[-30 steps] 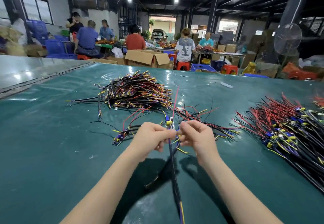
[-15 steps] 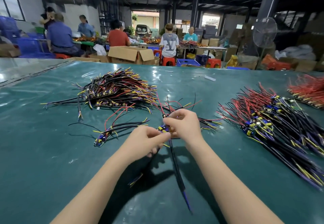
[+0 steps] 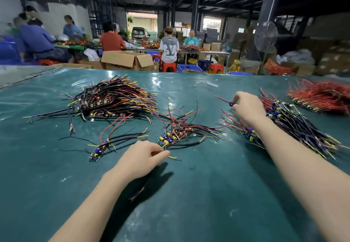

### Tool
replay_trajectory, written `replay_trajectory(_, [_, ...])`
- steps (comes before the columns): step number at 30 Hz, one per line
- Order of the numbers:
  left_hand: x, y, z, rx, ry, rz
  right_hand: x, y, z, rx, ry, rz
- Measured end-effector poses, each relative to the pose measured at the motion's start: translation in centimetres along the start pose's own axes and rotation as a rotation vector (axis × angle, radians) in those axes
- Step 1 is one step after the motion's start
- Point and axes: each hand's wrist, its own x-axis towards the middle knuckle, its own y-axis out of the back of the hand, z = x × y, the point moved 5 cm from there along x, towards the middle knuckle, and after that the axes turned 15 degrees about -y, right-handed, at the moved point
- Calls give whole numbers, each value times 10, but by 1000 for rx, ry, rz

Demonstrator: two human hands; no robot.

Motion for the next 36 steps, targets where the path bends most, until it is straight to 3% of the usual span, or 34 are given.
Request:
replay_trajectory(5, [2, 0, 3, 65, -27, 0, 6, -11, 67, -294, -183, 15])
replay_trajectory(7, [3, 0, 2, 77, -7, -3, -5, -21, 56, -190, -167, 26])
replay_trajectory(11, [1, 4, -5, 129, 51, 46, -54, -47, -9, 163, 36, -35])
replay_trajectory(15, [-5, 22, -17, 219, 217, 277, -119, -80, -60, 381, 113, -183])
replay_trajectory(17, [-12, 37, -26, 263, 268, 455, -139, -98, -75, 304, 179, -280])
replay_trajectory(18, [-13, 41, -33, 274, 271, 469, -144, -105, -79, 203, 234, -300])
replay_trajectory(20, [-10, 34, -47, 261, 278, 317, -148, -110, -82, 95, 312, -327])
replay_trajectory(23, [-4, 16, -48, 223, 254, 163, -149, -108, -79, 178, 348, -428])
replay_trajectory(26, [-6, 15, -47, 448, 304, 204, -148, -105, -76, 252, 357, -458])
replay_trajectory(29, [-23, 31, -63, 572, 551, 206, -146, -104, -75, 299, 315, -429])
replay_trajectory(32, [-31, 34, -73, 484, 615, 174, -147, -100, -75, 340, 280, -364])
replay_trajectory(36, [-25, 33, -58, 68, 480, 497, -152, -85, -76, 442, 304, -260])
